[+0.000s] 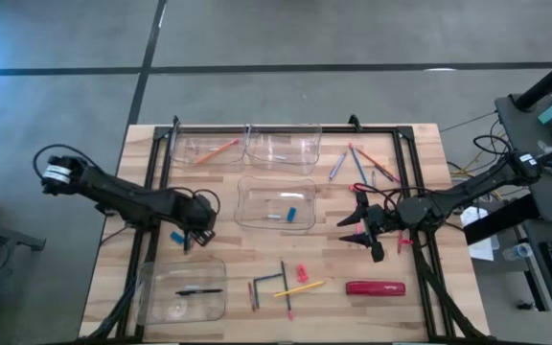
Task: Sort crayons/erasers/pens/pencils in bins
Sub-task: Put the top left red crayon into the top right transparent bin
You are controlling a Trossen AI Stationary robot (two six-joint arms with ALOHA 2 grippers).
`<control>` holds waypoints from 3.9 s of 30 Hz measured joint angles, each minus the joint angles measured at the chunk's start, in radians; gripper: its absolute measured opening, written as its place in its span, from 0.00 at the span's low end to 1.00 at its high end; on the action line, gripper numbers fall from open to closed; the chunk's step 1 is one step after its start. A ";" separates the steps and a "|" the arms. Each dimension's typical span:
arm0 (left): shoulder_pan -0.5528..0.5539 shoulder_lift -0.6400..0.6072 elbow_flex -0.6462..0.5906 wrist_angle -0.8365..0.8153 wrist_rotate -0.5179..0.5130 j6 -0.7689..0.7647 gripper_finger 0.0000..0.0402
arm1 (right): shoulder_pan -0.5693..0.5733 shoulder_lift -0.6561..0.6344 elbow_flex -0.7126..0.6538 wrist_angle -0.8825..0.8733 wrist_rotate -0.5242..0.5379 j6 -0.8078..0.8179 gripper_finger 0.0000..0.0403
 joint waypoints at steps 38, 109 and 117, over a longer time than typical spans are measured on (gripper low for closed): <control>0.002 0.176 0.006 0.148 -0.002 -0.018 0.03 | 0.000 0.000 0.000 0.000 0.000 0.000 0.43; 0.690 0.446 0.663 0.748 0.012 0.841 0.03 | 0.000 0.000 0.000 0.005 0.026 -0.034 0.43; 0.690 0.555 0.726 0.752 0.021 0.841 0.13 | 0.000 0.000 0.000 -0.004 0.026 -0.054 0.43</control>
